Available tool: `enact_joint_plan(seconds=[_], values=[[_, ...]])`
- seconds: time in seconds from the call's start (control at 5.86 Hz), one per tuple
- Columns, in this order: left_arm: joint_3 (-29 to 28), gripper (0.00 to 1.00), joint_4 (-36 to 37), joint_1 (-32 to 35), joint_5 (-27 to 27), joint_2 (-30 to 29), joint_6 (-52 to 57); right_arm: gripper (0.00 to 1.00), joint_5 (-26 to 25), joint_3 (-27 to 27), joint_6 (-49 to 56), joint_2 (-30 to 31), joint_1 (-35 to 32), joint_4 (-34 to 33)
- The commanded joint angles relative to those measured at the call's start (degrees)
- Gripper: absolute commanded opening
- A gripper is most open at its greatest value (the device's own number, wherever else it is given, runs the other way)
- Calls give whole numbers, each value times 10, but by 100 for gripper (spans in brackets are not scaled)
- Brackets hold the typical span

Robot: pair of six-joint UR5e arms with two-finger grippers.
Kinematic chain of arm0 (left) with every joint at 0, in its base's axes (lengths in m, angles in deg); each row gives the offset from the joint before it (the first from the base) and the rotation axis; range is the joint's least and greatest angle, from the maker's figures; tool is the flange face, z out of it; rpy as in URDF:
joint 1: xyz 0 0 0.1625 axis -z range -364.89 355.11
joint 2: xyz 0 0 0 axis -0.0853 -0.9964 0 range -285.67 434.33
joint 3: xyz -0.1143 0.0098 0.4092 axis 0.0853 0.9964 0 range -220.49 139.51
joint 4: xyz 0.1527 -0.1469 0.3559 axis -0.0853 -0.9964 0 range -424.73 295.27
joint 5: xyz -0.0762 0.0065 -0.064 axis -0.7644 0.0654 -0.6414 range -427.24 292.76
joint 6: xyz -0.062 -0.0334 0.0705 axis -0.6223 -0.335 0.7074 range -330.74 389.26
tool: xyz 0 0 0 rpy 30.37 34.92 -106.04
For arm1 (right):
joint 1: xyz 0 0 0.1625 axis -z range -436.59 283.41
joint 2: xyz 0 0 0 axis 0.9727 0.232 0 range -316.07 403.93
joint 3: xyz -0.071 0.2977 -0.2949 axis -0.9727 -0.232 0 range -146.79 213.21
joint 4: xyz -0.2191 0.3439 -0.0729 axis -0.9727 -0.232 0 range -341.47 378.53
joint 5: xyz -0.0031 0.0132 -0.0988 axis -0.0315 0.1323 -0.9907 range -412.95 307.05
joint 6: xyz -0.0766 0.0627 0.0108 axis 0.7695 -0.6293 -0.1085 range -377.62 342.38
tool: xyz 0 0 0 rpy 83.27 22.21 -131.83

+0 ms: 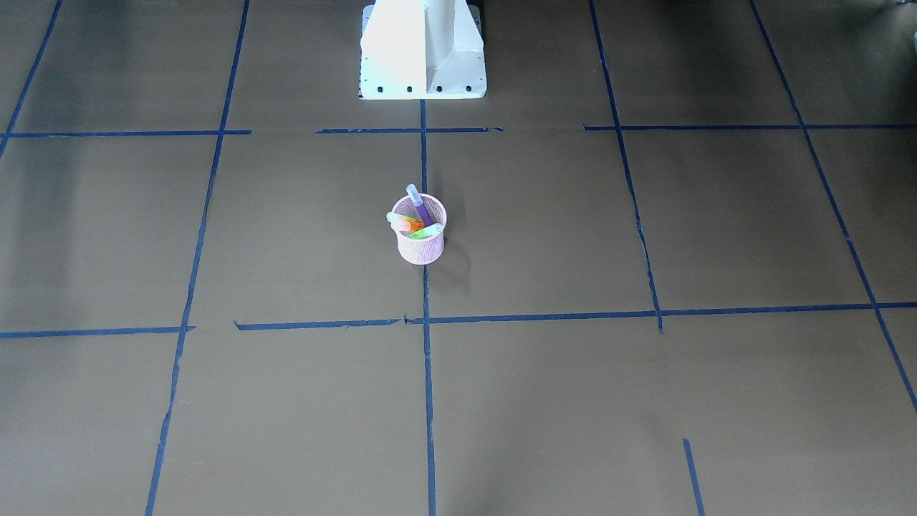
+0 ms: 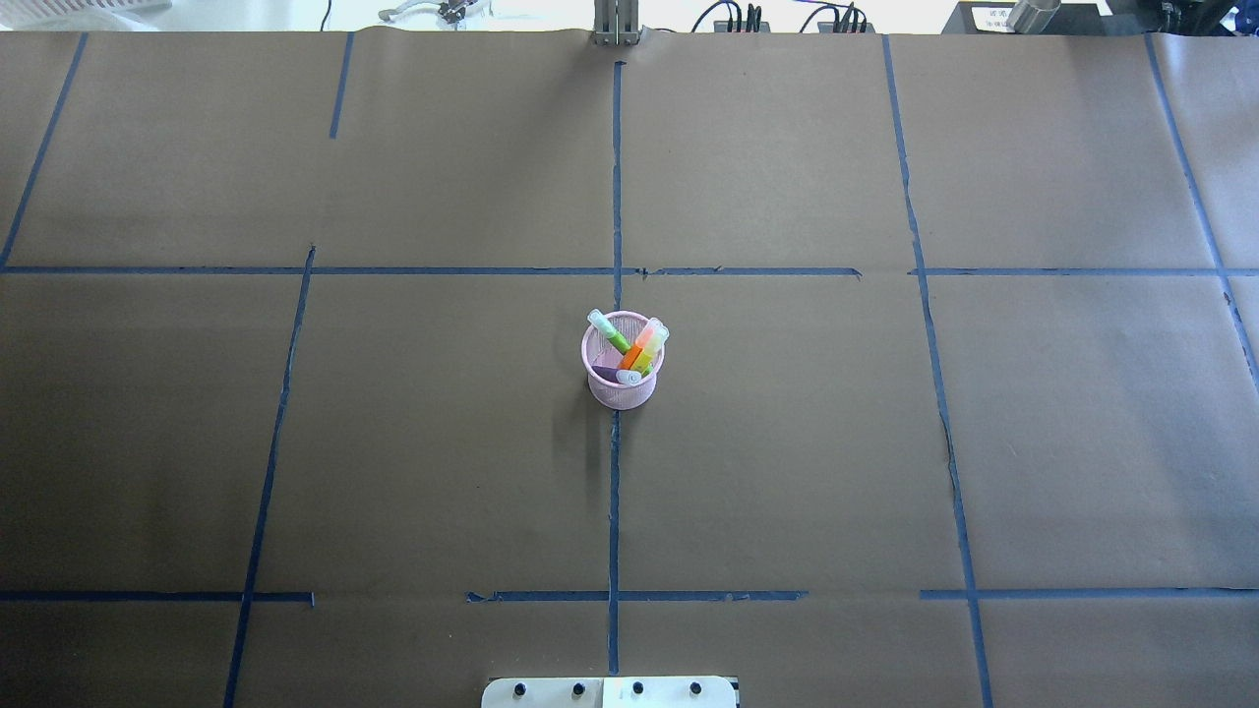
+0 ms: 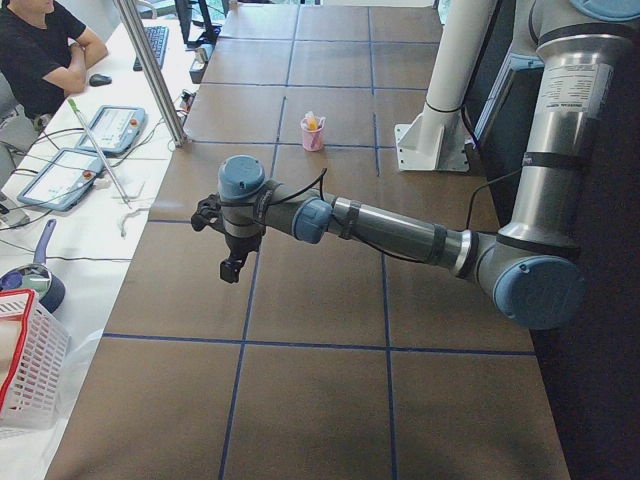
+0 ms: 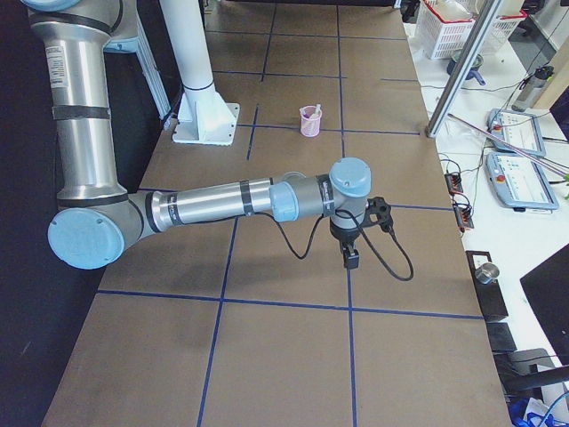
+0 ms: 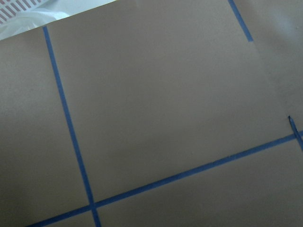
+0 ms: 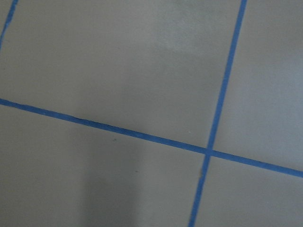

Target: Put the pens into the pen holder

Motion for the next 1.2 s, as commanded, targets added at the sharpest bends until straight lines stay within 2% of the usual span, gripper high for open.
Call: enact_joint_plan(seconds=[0.0,0.34,1.02], values=[[-6,100,122,45,-4,36,59,100,4,-37,126,17,-55,-56],[-27,100,116,56,-4,68,61,100,-3,-26,124,22,-64,-79],[-29,100,111,56,11,73,53,100,-3,-28,127,30,-62,-76]])
